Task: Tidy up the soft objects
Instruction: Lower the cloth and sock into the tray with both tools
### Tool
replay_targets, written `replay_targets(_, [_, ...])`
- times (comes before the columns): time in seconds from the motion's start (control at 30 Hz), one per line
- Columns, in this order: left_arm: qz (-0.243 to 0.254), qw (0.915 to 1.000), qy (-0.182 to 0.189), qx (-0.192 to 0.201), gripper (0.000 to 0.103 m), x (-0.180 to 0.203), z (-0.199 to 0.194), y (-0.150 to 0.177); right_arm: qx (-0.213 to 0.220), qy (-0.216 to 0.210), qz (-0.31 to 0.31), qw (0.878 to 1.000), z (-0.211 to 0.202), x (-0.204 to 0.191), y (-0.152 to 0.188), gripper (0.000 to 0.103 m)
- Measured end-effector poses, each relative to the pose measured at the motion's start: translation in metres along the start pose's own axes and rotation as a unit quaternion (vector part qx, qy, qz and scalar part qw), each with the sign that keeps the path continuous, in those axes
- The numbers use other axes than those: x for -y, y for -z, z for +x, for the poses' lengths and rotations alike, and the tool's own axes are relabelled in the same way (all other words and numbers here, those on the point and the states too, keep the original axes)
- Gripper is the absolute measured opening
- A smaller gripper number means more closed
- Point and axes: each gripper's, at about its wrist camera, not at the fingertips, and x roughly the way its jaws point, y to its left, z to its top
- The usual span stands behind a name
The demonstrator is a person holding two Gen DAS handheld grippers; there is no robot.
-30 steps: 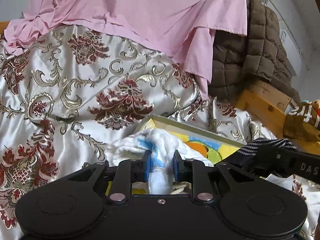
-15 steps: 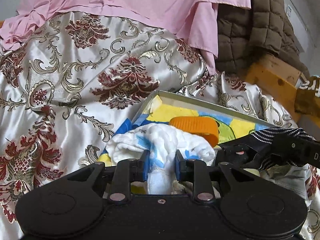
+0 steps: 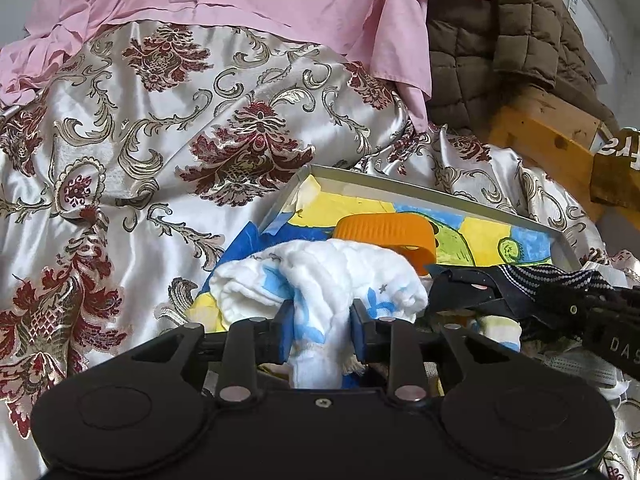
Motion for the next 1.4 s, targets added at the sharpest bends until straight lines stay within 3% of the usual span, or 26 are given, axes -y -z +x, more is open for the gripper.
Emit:
replay_targets(0.3, [0.016, 0.9998, -0.006, 0.004, 0.044, 0.004, -0.007, 0.004, 0.007, -0.003, -0.008, 1.000, -0.006, -0.001, 0.007, 0.050])
replay_targets(0.43, [0.035, 0.9992, -0.008, 0.019, 0.047, 0.007, -0.014, 0.008, 0.014, 0.004, -0.019, 1.000, -0.011, -0.004, 0.010, 0.061])
replay_targets(0.5, [0.042, 0.9987, -0.007, 0.029, 0.055, 0.009, -0.018, 0.009, 0.018, 0.007, -0.020, 1.000, -0.013, -0.003, 0.011, 0.068])
replay_targets(0.8, [0.057, 0.9970, -0.009, 0.051, 0.071, 0.019, -0.030, 0.014, 0.034, 0.016, -0.012, 0.999, -0.022, 0.005, 0.011, 0.084])
replay_targets(1.2, [0.036, 0.9971, -0.023, 0.063, 0.095, 0.010, -0.043, 0.014, 0.053, 0.036, -0.004, 0.998, -0.035, 0.011, 0.014, 0.103])
replay_targets(1.4, [0.018, 0.9973, -0.024, 0.066, 0.099, 0.007, -0.049, 0.015, 0.062, 0.050, 0.008, 0.997, -0.042, 0.018, 0.016, 0.103])
